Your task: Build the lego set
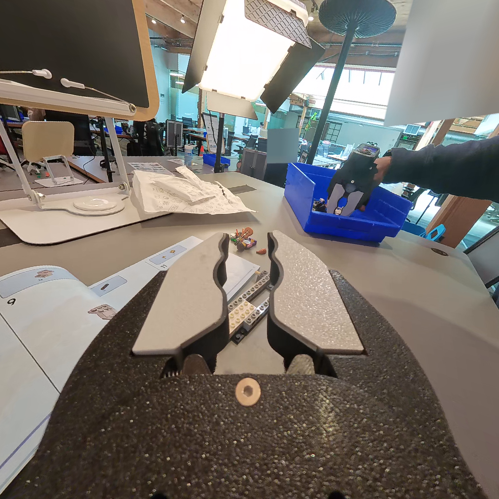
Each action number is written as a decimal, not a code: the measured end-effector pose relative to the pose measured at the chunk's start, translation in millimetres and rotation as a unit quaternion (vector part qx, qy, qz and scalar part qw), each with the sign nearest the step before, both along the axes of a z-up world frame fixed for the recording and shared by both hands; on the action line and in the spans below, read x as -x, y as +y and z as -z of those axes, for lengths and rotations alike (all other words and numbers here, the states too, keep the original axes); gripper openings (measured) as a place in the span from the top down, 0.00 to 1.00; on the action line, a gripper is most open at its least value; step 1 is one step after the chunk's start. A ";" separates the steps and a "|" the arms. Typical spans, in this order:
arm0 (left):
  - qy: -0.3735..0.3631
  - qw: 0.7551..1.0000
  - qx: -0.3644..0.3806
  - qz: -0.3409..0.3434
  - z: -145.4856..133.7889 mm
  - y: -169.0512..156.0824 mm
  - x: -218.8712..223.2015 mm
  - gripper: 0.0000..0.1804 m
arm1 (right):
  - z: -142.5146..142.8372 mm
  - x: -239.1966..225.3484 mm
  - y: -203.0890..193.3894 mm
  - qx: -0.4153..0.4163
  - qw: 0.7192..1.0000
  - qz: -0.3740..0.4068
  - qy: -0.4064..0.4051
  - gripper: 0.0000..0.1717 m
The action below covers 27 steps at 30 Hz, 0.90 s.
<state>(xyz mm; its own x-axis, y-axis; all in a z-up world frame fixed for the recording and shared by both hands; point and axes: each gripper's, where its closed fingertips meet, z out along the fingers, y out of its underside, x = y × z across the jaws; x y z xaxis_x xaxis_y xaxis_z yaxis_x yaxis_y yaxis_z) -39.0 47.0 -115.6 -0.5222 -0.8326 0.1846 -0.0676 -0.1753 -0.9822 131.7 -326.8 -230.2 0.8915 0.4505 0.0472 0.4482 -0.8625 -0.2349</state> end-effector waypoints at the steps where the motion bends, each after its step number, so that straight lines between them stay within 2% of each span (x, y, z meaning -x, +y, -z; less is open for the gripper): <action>1: -0.001 1.000 0.001 0.001 -0.2 0.0 0.1 0.85 | 0.0 -0.1 -0.2 0.002 1.000 0.003 -0.001 0.94; 5: -0.003 1.000 0.006 0.002 -1.3 0.8 0.7 0.85 | -1.6 -2.3 -0.3 0.007 1.000 0.017 -0.013 0.95; 9: -0.009 1.000 0.009 0.004 -2.9 1.2 2.1 0.85 | -15.3 -4.8 3.4 -0.005 0.999 0.040 -0.022 0.95; 13: -0.025 0.999 -0.006 0.020 -5.8 -4.7 6.7 0.87 | -55.7 -0.3 17.5 -0.040 0.995 0.074 -0.060 0.95; 16: -0.040 0.997 -0.030 0.059 -10.0 -16.6 9.9 0.88 | -94.6 31.5 51.0 -0.102 0.989 0.089 -0.060 0.95; 18: -0.052 0.993 -0.054 0.091 -13.2 -25.1 9.9 0.87 | -107.8 63.8 82.6 -0.147 0.984 0.093 -0.046 0.95; 21: -0.063 0.985 -0.078 0.140 -14.1 -38.0 7.7 0.87 | -101.5 117.1 141.7 -0.217 0.971 0.104 0.004 0.95; 24: -0.059 0.976 -0.089 0.190 -6.3 -51.5 10.1 0.88 | -76.3 161.0 201.7 -0.272 0.950 0.138 0.070 0.95; 27: -0.064 0.969 -0.095 0.221 0.8 -59.6 20.2 0.88 | -53.3 190.9 243.5 -0.293 0.928 0.190 0.128 0.95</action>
